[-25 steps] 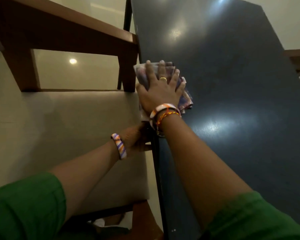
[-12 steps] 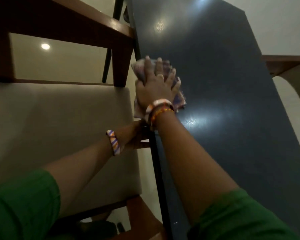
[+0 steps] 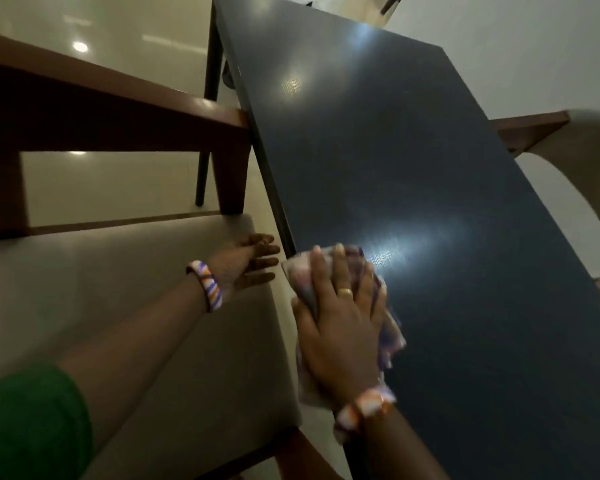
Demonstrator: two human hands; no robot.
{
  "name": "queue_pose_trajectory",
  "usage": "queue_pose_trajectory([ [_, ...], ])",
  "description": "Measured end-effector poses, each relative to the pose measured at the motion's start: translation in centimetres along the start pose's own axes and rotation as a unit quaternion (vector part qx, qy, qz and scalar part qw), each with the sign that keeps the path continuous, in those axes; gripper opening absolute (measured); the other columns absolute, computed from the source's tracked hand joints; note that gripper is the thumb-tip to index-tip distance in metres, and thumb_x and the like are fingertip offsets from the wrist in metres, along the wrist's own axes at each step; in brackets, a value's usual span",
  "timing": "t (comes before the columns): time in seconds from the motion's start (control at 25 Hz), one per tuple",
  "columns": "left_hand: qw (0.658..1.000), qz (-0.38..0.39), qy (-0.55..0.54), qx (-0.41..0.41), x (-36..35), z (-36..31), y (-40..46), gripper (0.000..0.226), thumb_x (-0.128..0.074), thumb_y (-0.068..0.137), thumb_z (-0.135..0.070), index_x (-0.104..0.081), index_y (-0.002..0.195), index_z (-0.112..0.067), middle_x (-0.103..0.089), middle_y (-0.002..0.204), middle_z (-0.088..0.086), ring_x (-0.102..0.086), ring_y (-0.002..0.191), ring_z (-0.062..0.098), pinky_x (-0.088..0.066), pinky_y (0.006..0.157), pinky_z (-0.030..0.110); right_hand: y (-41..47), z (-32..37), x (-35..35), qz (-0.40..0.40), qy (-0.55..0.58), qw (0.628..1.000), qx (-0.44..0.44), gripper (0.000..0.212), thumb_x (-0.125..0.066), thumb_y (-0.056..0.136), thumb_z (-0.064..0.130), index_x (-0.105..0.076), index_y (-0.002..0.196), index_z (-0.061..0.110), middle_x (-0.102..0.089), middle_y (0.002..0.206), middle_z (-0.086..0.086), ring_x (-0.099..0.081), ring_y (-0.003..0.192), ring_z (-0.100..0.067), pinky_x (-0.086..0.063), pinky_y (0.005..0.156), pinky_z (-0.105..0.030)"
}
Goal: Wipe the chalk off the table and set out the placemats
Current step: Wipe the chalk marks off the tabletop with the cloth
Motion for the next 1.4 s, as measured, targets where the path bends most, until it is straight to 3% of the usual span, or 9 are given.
queue_pose_trajectory([
  [0.16,0.999,-0.018,-0.02,-0.031,1.3,-1.4,1.1,0.024,-0.044,0.097,-0.014,-0.056,0.117,-0.016,-0.063,0.107,0.007,-0.062,0.091,0.018,-0.052,0.067,0.031,13.6,5.4,1.4,-0.025,0.02,0.999,0.028,0.068,-0.041,0.094,0.042,-0.003,0.15,0.038,0.005,0.16,0.001,0.012,0.144,-0.038,0.006,0.113,-0.061],
  [0.32,1.0,-0.02,-0.021,0.003,0.8,1.2,-0.2,0.022,-0.039,0.099,-0.014,-0.06,0.105,-0.017,-0.067,0.099,0.003,-0.063,0.092,0.018,-0.051,0.069,0.031,19.0,7.5,1.5,0.019,0.014,0.999,0.048,0.069,-0.041,0.094,0.037,-0.003,0.151,0.036,0.004,0.161,0.0,0.013,0.143,-0.039,0.008,0.112,-0.061],
  [0.6,0.985,-0.157,-0.064,-0.012,0.9,2.4,-5.1,0.023,-0.039,0.099,-0.021,-0.056,0.088,-0.011,-0.061,0.083,0.005,-0.059,0.074,0.016,-0.049,0.063,0.028,7.6,3.7,1.1,0.005,0.024,0.996,0.082,0.069,-0.043,0.092,0.036,-0.005,0.15,0.04,0.004,0.161,0.004,0.014,0.144,-0.034,0.008,0.113,-0.058],
  [0.8,0.958,-0.237,0.092,-0.129,-2.1,3.0,-10.8,0.03,-0.04,0.099,-0.028,-0.052,0.076,-0.013,-0.053,0.073,0.002,-0.056,0.07,0.022,-0.049,0.068,0.034,-5.0,-1.4,0.3,0.02,0.048,0.995,0.089,0.066,-0.042,0.094,0.038,-0.005,0.149,0.043,0.005,0.16,0.008,0.016,0.145,-0.029,0.012,0.114,-0.054],
  [0.92,0.876,-0.27,0.31,-0.252,-5.9,4.4,-16.2,0.026,-0.049,0.094,-0.032,-0.058,0.099,-0.007,-0.061,0.092,0.013,-0.056,0.095,0.036,-0.046,0.084,0.04,-13.3,-5.0,-0.2,0.029,0.072,0.993,0.092,0.064,-0.041,0.095,0.04,-0.008,0.149,0.044,0.005,0.16,0.01,0.017,0.145,-0.025,0.016,0.114,-0.051],
  [1.08,0.756,-0.217,0.525,-0.326,-13.9,10.7,-22.2,0.035,-0.049,0.094,-0.033,-0.054,0.119,-0.009,-0.057,0.115,0.011,-0.053,0.096,0.02,-0.042,0.077,0.029,-24.5,-11.0,-0.7,0.018,0.079,0.993,0.086,0.057,-0.032,0.098,0.052,-0.007,0.148,0.045,0.004,0.159,0.011,0.017,0.145,-0.022,0.021,0.11,-0.044],
  [1.24,0.636,-0.185,0.693,-0.283,-18.3,17.0,-22.6,0.053,-0.047,0.094,-0.04,-0.042,0.135,-0.007,-0.035,0.147,0.014,-0.033,0.136,0.029,-0.032,0.108,0.039,-32.4,-19.2,-1.2,0.024,0.052,0.998,0.036,0.059,-0.023,0.093,0.061,-0.004,0.148,0.046,0.006,0.159,0.012,0.018,0.145,-0.02,0.023,0.109,-0.041],
  [1.32,0.557,-0.217,0.752,-0.277,-18.8,17.8,-22.6,0.062,-0.039,0.095,-0.045,-0.032,0.141,-0.005,-0.025,0.152,0.016,-0.022,0.141,0.029,-0.023,0.113,0.04,-34.0,-25.4,-0.5,0.0,0.039,0.998,-0.045,0.063,-0.016,0.087,0.063,-0.008,0.147,0.048,0.004,0.159,0.012,0.015,0.146,-0.02,0.017,0.115,-0.043],
  [1.4,0.528,-0.237,0.769,-0.273,-19.1,18.0,-22.4,0.063,-0.035,0.096,-0.046,-0.029,0.142,-0.004,-0.025,0.152,0.017,-0.022,0.141,0.03,-0.02,0.115,0.04,-34.6,-32.2,0.6,-0.031,0.027,0.987,-0.155,0.06,-0.017,0.09,0.059,-0.012,0.148,0.045,-0.001,0.16,0.008,0.008,0.146,-0.024,0.007,0.117,-0.047],
])
Point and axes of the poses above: each hand's wrist, its own y-axis towards the middle knuckle, its own x-axis out of the back of the hand, z = x × y, the point moved 9 cm from there along y, towards the middle knuckle
